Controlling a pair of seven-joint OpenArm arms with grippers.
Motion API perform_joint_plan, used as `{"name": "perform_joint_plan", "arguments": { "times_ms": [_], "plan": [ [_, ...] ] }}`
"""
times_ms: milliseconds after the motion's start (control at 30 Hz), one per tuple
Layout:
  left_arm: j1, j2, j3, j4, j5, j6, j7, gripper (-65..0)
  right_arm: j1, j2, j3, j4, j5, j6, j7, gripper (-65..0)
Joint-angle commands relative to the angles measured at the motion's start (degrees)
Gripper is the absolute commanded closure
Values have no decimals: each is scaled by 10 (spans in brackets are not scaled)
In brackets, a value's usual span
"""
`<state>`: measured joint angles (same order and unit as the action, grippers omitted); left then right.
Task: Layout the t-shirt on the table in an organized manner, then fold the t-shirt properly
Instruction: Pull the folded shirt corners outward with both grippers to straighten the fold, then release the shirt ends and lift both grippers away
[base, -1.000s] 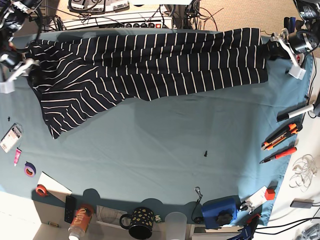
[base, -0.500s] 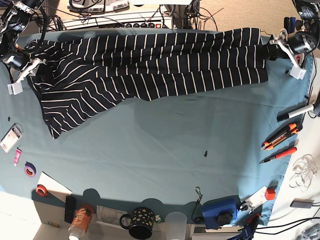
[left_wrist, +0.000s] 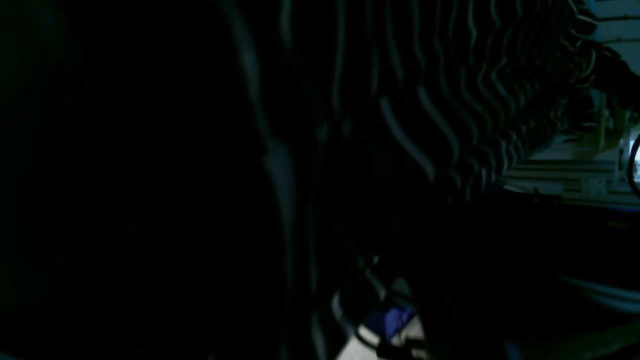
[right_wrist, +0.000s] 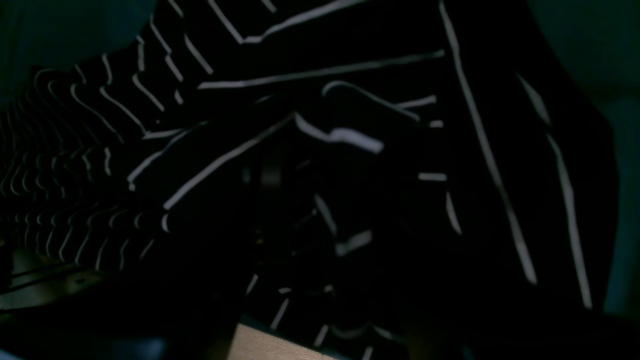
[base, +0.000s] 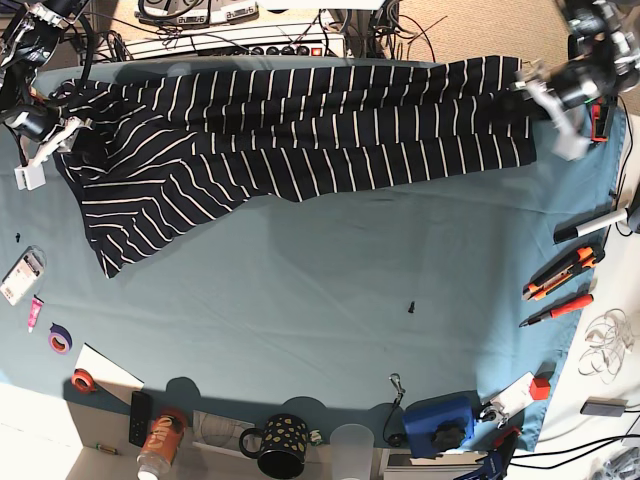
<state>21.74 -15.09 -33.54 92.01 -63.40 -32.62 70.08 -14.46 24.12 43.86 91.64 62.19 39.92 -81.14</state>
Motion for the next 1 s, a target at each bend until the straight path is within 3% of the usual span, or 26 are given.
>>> {"name": "perform_joint_plan", "arguments": {
  "times_ms": [0,100,200,233,367,500,700,867,967],
  "plan": [
    [8,-2,13,-4,78,28,30,-258,3,14,4,9,12,1,11,-191],
    [8,-2,28,-4,88,48,23,-205,3,14,4,9,12,1,11,-191],
    [8,-3,25,-4,88,48,34,-10,3,14,4,9,12,1,11,-191],
    [8,-6,25,-3,88,47,38,0,3,14,4,9,12,1,11,-191],
    [5,-31,25,-3,90,45,39,0,3,14,5,9,22,1,11,-191],
    [-17,-68,25,-3,120,46,18,0,5,14,5,9,84,1,11,-191],
    [-78,-122,25,-3,195,48,-26,0,13,14,5,9,83,1,11,-191],
    [-119,-167,25,-5,260,96,-41,0,13,14,5,9,61,1,11,-191],
    [-130,-191,25,-5,265,123,-29,0,13,14,5,9,55,1,11,-191]
  ]
}}
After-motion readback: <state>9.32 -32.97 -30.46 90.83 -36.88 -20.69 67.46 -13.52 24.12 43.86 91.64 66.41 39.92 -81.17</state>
